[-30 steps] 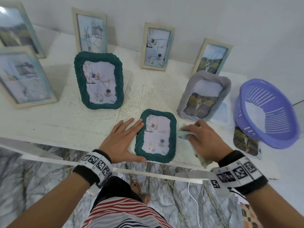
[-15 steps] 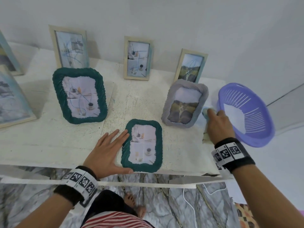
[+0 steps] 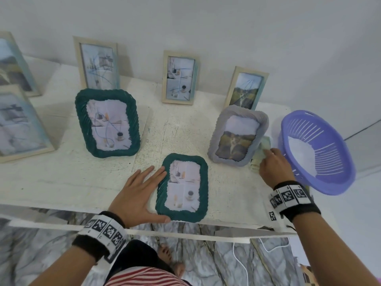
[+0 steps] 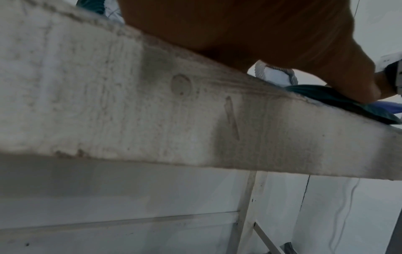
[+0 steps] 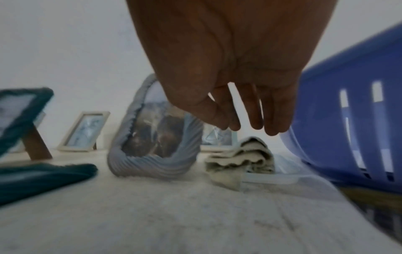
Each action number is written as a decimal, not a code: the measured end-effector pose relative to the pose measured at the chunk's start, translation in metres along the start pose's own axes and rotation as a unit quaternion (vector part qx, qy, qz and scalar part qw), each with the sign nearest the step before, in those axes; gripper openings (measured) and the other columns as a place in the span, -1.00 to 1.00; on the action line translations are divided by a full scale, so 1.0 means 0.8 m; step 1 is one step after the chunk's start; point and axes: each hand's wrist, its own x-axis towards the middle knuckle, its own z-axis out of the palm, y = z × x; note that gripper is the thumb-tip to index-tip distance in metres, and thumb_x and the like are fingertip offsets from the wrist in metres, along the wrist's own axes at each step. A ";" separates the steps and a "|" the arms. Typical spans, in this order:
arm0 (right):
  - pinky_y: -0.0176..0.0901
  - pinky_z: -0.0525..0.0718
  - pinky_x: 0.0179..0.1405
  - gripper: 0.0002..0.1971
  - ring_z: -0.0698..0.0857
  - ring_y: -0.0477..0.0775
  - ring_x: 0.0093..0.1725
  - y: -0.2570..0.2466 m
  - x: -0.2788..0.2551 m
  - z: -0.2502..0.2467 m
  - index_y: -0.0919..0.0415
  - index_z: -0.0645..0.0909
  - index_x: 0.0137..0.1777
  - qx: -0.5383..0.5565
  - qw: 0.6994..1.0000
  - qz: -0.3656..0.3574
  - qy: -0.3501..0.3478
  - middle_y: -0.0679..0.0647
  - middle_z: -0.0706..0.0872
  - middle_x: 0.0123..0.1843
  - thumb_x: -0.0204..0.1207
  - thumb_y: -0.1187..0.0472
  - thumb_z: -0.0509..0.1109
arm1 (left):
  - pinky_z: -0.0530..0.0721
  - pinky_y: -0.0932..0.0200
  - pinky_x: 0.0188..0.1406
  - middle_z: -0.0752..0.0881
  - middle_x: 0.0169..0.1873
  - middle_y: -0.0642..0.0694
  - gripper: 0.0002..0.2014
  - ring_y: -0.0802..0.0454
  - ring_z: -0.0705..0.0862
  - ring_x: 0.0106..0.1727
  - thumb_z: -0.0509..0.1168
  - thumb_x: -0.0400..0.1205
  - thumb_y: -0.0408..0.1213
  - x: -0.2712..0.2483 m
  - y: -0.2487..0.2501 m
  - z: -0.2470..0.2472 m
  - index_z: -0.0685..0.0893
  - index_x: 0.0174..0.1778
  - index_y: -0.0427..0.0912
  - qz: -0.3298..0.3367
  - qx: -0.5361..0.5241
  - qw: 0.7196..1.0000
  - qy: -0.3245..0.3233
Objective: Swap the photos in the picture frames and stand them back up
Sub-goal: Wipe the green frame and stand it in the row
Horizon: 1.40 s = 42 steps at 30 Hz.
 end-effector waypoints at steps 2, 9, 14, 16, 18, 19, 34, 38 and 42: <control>0.14 0.57 -0.05 -0.82 0.63 0.45 -0.05 -0.006 -0.021 -0.004 0.48 0.63 0.07 0.021 0.997 -0.004 0.077 0.41 0.62 -0.02 0.52 0.44 0.28 | -0.29 0.01 0.67 -0.26 0.66 0.28 0.26 0.27 -0.36 0.66 0.07 0.23 0.74 0.000 0.000 0.000 -0.20 0.71 0.09 0.001 -0.004 1.000 0.001; -0.09 0.63 0.05 -0.64 0.69 0.15 0.00 -0.109 -0.118 0.024 0.19 0.52 0.41 0.250 0.967 -0.036 -0.041 0.16 0.72 0.14 0.65 0.16 0.27 | -0.27 0.00 0.68 -0.28 0.68 0.19 0.19 0.25 -0.33 0.67 0.02 0.29 0.72 0.000 0.007 0.005 -0.23 0.70 0.11 -0.012 -0.052 0.998 0.019; -0.05 0.50 0.12 -0.45 0.57 0.21 0.14 -0.168 -0.146 0.044 0.11 0.24 0.63 0.275 0.955 -0.058 -0.093 0.17 0.65 0.21 0.65 0.13 0.24 | 0.19 0.06 0.57 0.22 0.66 0.07 -0.06 0.07 0.21 0.59 -0.04 0.46 0.52 -0.001 0.037 0.012 0.18 0.69 0.03 -0.112 -0.125 0.981 0.101; -0.04 0.53 0.20 -0.47 0.58 0.17 0.19 -0.176 -0.144 0.047 0.10 0.30 0.59 0.335 0.938 -0.012 -0.089 0.14 0.62 0.22 0.63 0.15 0.27 | 0.29 0.03 0.52 0.33 0.62 -0.02 -0.08 -0.04 0.31 0.54 -0.05 0.44 0.47 0.001 0.050 0.011 0.28 0.65 -0.02 -0.152 -0.137 0.973 0.107; 0.00 0.62 0.20 -0.53 0.64 0.10 0.16 -0.180 -0.139 0.045 0.07 0.39 0.52 0.434 0.891 0.087 -0.103 0.10 0.64 0.18 0.61 0.15 0.31 | 0.31 0.03 0.52 0.34 0.62 -0.07 -0.07 -0.11 0.31 0.53 0.00 0.44 0.44 0.004 0.058 0.005 0.29 0.65 -0.08 -0.185 -0.155 0.965 0.104; 0.02 0.66 0.18 -0.57 0.67 0.07 0.11 -0.180 -0.137 0.045 0.08 0.44 0.47 0.488 0.856 0.134 -0.110 0.11 0.67 0.15 0.60 0.16 0.33 | 0.30 0.04 0.51 0.34 0.62 -0.08 -0.09 -0.12 0.30 0.54 0.07 0.46 0.42 0.006 0.062 0.002 0.29 0.65 -0.09 -0.196 -0.163 0.962 0.100; 0.17 0.77 0.04 -0.75 0.74 0.26 0.13 -0.222 -0.145 -0.009 0.18 0.66 0.29 0.734 0.665 0.004 -0.139 0.30 0.75 0.07 0.70 0.23 0.25 | 0.48 0.05 0.46 0.61 0.38 0.14 -0.07 0.31 0.59 0.35 0.19 0.36 0.58 0.016 0.102 -0.056 0.32 0.61 0.18 -0.161 -0.619 0.761 0.110; 0.08 0.79 -0.07 -0.67 0.74 0.19 0.01 -0.227 -0.139 -0.016 0.02 0.65 0.32 0.667 0.735 -0.085 -0.084 0.15 0.73 -0.02 0.61 0.33 0.38 | 0.52 -0.29 0.43 0.65 0.38 -0.01 -0.03 -0.02 0.63 0.40 0.27 0.21 0.64 0.021 0.105 -0.069 0.47 0.51 0.21 -0.156 -0.678 0.714 0.085; 0.17 0.77 -0.06 -0.65 0.76 0.12 -0.07 -0.224 -0.136 -0.023 -0.02 0.63 0.33 0.632 0.763 -0.114 -0.081 0.06 0.74 -0.07 0.58 0.29 0.43 | 0.51 -0.31 0.43 0.61 0.42 0.00 0.01 -0.02 0.62 0.41 0.30 0.18 0.65 0.019 0.104 -0.075 0.41 0.55 0.24 -0.139 -0.672 0.723 0.084</control>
